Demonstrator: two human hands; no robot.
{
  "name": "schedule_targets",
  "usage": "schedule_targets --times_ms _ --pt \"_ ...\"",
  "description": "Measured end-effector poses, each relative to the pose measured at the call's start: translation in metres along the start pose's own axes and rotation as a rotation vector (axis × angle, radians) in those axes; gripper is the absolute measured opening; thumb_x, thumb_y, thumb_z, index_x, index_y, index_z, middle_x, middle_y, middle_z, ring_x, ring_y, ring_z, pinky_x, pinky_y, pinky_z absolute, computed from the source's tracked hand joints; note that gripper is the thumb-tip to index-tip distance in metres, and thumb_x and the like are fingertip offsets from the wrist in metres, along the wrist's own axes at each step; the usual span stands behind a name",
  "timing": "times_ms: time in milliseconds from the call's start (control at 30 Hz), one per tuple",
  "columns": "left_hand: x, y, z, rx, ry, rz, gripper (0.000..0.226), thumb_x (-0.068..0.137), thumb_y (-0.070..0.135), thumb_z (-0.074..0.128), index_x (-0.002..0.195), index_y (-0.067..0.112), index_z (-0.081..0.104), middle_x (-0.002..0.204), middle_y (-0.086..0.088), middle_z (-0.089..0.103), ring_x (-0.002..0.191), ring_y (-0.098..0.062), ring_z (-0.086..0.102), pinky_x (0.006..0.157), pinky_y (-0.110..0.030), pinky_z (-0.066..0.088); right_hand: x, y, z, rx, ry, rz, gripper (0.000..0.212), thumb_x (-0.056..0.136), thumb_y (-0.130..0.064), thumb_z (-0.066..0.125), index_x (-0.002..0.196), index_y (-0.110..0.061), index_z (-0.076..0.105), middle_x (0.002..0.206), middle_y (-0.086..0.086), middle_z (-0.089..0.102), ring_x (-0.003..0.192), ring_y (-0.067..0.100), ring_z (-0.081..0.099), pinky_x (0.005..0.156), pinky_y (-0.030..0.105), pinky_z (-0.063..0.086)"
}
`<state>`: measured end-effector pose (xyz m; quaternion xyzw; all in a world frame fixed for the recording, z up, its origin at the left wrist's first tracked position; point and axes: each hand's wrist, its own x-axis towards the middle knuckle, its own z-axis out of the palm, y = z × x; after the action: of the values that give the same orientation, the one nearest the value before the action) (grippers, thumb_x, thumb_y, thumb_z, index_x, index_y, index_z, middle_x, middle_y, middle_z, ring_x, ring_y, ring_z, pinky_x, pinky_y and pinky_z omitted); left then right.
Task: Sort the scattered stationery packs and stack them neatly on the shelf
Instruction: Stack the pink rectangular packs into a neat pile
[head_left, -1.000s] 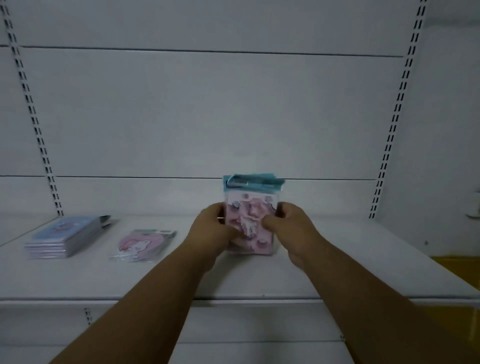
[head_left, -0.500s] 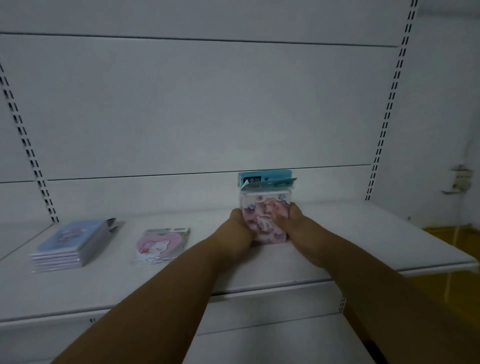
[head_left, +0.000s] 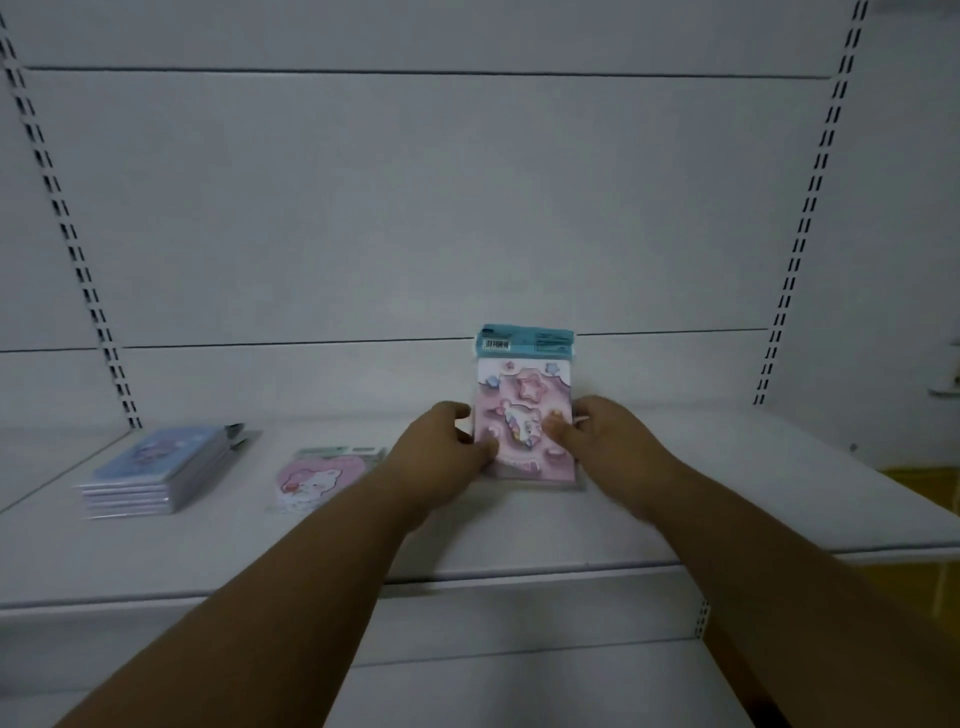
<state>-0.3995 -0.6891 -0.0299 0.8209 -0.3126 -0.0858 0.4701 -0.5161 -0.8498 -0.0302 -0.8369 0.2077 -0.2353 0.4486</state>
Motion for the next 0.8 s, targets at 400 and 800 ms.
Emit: schedule_targets --times_ms 400,800 --pt "0.0 -0.005 -0.001 0.909 -0.169 0.165 0.026 0.095 0.031 0.046 0.116 0.019 0.054 0.105 -0.011 0.059 0.09 -0.023 0.056 0.076 -0.03 0.045 0.022 -0.009 0.017 -0.491 -0.05 0.142 0.038 0.082 -0.05 0.063 0.078 -0.014 0.052 0.062 -0.002 0.052 0.054 0.009 0.051 0.042 0.022 0.031" --pt "-0.036 -0.017 -0.012 0.691 -0.001 0.157 0.03 0.087 0.047 0.057 0.079 0.018 0.063 0.078 -0.001 0.066 0.065 -0.01 0.054 0.052 -0.024 0.036 -0.033 0.005 -0.004 -0.679 -0.131 -0.161 0.024 0.081 -0.046 0.067 0.075 -0.024 0.061 0.074 -0.008 0.058 0.07 0.009 0.053 0.056 0.022 0.035"
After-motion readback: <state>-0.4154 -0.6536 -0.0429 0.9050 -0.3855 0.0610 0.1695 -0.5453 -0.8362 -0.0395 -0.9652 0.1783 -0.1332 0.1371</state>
